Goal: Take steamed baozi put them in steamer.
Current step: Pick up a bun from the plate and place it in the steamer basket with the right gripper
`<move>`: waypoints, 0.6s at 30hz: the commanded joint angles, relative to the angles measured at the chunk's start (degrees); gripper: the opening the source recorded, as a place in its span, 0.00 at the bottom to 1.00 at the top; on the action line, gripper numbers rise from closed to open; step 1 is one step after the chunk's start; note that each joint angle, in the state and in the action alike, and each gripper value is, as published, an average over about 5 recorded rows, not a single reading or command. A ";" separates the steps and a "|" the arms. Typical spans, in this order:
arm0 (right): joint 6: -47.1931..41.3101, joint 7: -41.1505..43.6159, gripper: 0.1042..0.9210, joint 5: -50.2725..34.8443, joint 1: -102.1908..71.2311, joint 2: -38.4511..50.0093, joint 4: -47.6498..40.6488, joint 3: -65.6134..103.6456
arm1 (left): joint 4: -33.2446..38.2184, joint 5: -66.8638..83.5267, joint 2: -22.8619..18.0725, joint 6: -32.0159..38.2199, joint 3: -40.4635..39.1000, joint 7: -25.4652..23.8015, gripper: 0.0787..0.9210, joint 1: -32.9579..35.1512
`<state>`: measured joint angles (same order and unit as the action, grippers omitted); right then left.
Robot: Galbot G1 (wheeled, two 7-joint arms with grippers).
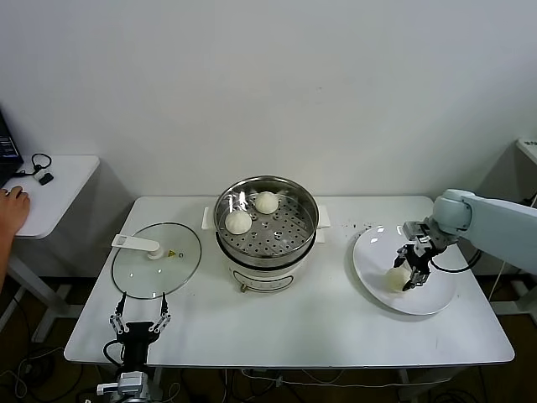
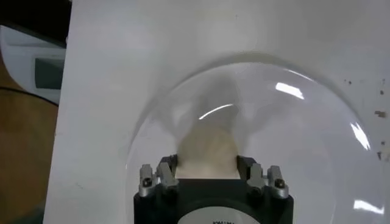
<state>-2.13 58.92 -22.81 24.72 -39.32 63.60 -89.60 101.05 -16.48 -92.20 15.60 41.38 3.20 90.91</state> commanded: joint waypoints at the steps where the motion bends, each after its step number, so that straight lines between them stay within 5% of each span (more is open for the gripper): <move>1: 0.22 0.23 0.66 -3.83 12.44 -0.67 3.80 -9.14 | 0.16 -0.03 -2.80 0.06 -0.07 -0.02 0.88 0.15; 18: 4.27 2.72 0.66 -15.49 35.50 -11.81 10.05 -18.07 | 1.29 0.01 -2.80 -0.21 -0.26 -0.16 0.88 0.03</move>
<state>-0.80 60.63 -32.43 46.90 -44.51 71.58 -103.37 102.28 -16.48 -92.20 15.44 41.14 3.04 90.98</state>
